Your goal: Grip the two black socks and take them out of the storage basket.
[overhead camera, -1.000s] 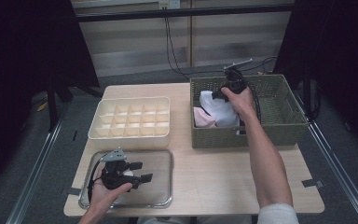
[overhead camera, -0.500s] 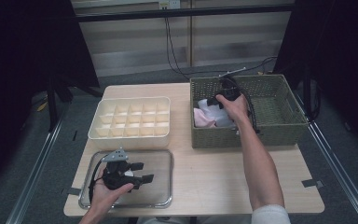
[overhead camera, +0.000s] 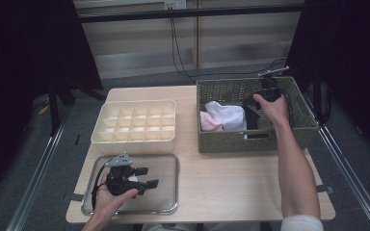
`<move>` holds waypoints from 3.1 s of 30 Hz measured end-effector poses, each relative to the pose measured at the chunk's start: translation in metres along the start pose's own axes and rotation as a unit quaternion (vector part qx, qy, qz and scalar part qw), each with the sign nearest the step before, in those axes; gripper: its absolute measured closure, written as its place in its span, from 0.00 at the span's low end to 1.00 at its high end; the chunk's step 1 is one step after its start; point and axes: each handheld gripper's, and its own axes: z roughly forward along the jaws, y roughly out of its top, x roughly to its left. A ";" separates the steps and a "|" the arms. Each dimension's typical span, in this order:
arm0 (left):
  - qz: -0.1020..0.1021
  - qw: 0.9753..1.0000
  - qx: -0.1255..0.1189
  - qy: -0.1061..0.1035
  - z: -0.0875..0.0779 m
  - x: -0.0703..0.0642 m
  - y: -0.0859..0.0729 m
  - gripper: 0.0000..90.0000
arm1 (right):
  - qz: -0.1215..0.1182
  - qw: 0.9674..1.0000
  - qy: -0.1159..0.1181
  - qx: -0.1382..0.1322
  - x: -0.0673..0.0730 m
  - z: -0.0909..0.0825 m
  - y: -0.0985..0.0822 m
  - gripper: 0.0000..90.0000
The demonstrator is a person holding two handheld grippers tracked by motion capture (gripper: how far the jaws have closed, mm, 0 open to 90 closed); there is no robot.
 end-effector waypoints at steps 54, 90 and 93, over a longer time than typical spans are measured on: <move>0.000 1.000 -0.008 0.006 -0.004 0.002 -0.001 0.32 | -0.002 1.000 0.013 -0.009 -0.004 -0.014 0.003 0.99; -0.006 1.000 -0.026 0.006 -0.005 0.005 -0.003 0.36 | -0.056 0.977 0.114 -0.170 0.049 -0.096 0.014 0.99; -0.003 1.000 -0.023 0.016 -0.004 0.006 -0.002 0.33 | -0.059 0.974 0.126 -0.180 0.055 -0.103 0.012 0.99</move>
